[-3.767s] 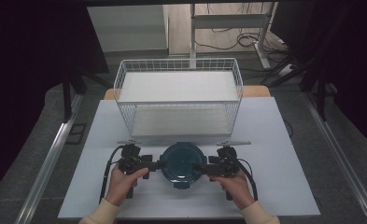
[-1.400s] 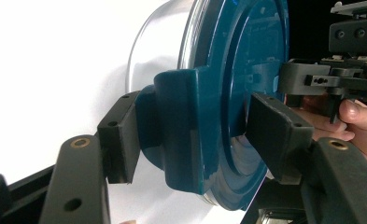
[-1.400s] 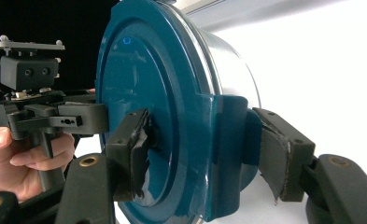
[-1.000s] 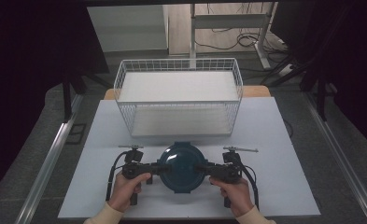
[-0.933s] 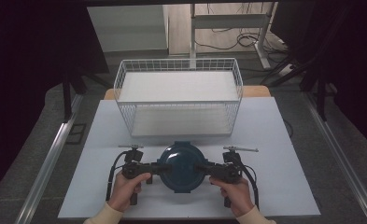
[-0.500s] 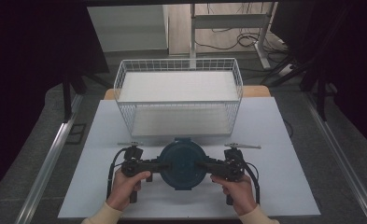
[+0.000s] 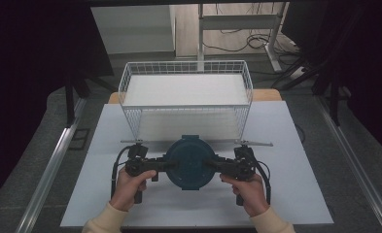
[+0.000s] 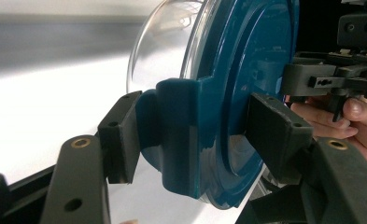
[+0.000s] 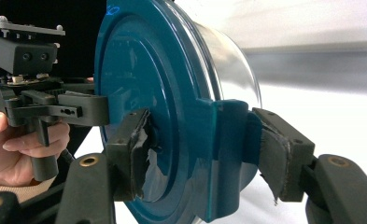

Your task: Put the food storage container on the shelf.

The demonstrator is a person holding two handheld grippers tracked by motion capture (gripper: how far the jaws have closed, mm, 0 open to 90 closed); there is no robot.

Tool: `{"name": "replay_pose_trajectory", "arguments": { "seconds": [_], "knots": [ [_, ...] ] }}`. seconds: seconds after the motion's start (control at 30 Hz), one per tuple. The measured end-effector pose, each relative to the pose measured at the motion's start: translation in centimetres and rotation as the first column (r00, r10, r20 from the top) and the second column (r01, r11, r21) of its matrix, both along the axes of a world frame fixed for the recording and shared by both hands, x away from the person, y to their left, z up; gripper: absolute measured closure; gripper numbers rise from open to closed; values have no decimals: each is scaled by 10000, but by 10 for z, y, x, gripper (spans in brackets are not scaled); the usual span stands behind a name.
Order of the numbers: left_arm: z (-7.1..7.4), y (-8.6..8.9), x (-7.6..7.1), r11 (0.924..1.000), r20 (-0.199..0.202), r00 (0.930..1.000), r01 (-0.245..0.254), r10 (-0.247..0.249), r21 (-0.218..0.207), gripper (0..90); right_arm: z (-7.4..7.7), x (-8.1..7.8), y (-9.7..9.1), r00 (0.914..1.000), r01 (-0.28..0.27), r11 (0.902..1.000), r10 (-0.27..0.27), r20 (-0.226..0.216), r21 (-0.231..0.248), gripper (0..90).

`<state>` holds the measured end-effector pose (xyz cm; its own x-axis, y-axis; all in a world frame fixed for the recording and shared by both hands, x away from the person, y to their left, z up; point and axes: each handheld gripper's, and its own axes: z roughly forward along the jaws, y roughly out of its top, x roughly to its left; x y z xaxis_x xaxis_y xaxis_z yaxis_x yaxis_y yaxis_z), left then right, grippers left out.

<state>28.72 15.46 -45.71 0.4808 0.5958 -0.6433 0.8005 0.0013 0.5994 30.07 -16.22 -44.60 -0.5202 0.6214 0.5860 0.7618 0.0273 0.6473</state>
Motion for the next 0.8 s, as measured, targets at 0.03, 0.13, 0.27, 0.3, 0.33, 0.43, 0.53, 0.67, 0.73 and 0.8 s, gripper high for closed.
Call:
{"name": "replay_pose_trajectory", "arguments": {
  "seconds": [0.03, 0.13, 0.27, 0.3, 0.33, 0.43, 0.53, 0.67, 0.73, 0.8],
  "knots": [
    [2, 0, 1, 10000, 21, 10000, 17, -17, -13, 383, 0, 0, 0, 10000, 0, 10000, 0, 0, 0, 395],
    [9, -1, 4, 10000, 101, 9999, 32, -31, -26, 385, 10, 4, -2, 9999, 4, 10000, -3, 103, -13, 395],
    [23, -2, 8, 10000, 304, 9995, 10, -9, -46, 387, 21, 7, -3, 9997, -7, 10000, 7, 255, 14, 395],
    [25, -2, 9, 10000, 343, 9994, 6, -4, -54, 388, 23, 8, -3, 9996, -24, 10000, 23, 286, 19, 396],
    [25, -2, 9, 10000, 343, 9994, 6, -4, -54, 388, 26, 9, -3, 9995, -38, 10000, 37, 305, 22, 396],
    [35, -3, 12, 10000, 480, 9988, -7, 10, -73, 388, 34, 12, -4, 9992, -69, 10000, 69, 404, -8, 396],
    [44, -3, 15, 9999, 583, 9983, -21, 27, -100, 388, 43, 14, -4, 9986, -92, 10000, 94, 516, -37, 396],
    [55, -2, 18, 10000, 747, 9972, 31, -26, -62, 389, 52, 17, -4, 9981, -74, 10000, 77, 610, -42, 397],
    [65, -2, 21, 10000, 915, 9958, 13, -9, -51, 389, 63, 20, -4, 9975, -124, 9999, 126, 689, -23, 397],
    [68, -2, 22, 10000, 960, 9954, -9, 16, -74, 391, 66, 22, -4, 9973, -131, 9999, 132, 728, -16, 397]
  ]
}}
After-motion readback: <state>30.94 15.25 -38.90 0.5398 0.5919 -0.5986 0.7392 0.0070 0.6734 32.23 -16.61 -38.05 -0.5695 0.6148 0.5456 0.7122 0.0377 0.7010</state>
